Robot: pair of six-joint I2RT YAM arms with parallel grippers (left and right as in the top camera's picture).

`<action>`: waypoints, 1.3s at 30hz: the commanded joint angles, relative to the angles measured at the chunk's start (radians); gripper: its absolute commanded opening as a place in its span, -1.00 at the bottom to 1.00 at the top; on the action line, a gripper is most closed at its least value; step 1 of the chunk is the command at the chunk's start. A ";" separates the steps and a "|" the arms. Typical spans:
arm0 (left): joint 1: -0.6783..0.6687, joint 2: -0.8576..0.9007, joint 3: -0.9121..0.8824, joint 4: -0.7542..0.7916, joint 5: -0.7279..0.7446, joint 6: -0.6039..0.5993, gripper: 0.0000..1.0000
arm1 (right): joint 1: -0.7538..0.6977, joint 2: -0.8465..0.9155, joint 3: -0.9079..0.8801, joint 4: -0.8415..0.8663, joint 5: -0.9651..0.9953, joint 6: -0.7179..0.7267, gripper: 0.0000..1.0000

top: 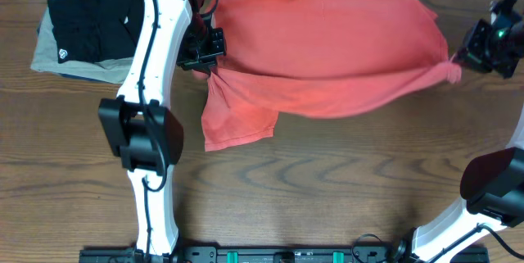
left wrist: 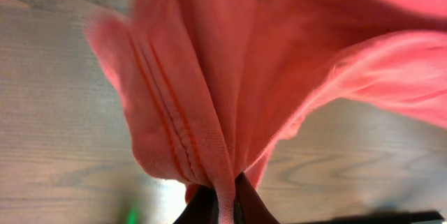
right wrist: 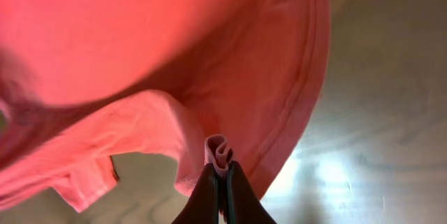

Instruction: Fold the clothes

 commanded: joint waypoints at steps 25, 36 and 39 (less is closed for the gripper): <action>-0.012 -0.724 -0.813 0.039 -0.045 -0.007 -0.88 | -0.166 -0.327 -0.420 0.018 0.194 0.053 -0.98; 0.047 -0.822 -0.813 0.012 -0.049 -0.014 -0.88 | -0.250 -0.371 -0.422 -0.028 0.201 0.087 -0.98; 0.047 -0.822 -0.814 -0.006 -0.049 -0.014 -0.87 | -0.245 -0.371 -0.424 -0.025 0.201 0.100 -0.98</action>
